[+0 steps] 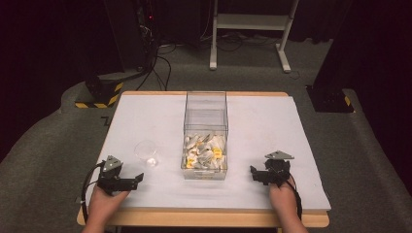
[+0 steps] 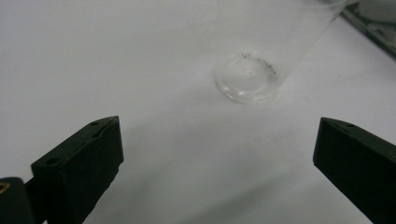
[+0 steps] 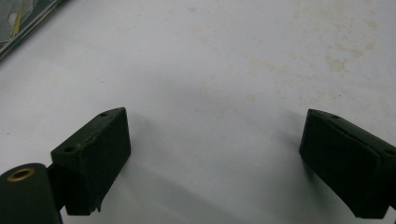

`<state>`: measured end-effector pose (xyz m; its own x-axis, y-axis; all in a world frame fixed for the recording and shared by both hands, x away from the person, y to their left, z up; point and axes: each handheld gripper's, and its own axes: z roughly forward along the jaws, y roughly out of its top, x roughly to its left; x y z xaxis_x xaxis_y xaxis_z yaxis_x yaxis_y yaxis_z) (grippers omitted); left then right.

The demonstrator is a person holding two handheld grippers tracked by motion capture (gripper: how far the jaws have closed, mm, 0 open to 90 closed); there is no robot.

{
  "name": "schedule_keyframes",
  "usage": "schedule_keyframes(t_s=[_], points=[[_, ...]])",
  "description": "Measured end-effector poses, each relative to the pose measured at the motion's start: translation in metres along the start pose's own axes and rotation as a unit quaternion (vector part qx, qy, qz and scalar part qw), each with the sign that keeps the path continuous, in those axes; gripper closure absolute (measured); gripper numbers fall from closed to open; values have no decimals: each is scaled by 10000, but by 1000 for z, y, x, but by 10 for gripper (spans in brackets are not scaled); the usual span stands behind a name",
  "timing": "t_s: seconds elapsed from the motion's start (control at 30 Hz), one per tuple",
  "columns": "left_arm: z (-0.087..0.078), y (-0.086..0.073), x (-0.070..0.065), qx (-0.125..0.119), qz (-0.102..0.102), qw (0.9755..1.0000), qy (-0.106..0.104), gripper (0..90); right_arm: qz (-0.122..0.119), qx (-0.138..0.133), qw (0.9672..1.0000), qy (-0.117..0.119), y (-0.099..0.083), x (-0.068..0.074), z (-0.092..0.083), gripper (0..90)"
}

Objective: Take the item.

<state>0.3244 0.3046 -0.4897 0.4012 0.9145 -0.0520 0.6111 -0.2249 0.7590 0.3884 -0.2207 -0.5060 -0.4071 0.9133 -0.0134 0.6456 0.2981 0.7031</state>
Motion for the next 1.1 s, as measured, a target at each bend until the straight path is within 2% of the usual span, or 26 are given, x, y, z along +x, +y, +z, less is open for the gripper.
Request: schedule_keyframes(t_s=[0.13,0.47,0.6,0.83,1.1], points=[[-8,6,-10,-112,122,9998,-52,34,-3,-2,10000,-3,0,0,0,85],[-20,7,-19,-196,125,9997,-68,43,20,1,10000,6,0,0,0,85],[-24,9,-18,-119,120,9999,-31,47,18,12,10000,13,0,0,0,84],[-36,12,-18,-125,161,9998,75,48,17,3,10000,6,0,0,0,84],[-36,12,-23,-113,203,9997,71,53,-1,-2,10000,1,0,0,0,84]])
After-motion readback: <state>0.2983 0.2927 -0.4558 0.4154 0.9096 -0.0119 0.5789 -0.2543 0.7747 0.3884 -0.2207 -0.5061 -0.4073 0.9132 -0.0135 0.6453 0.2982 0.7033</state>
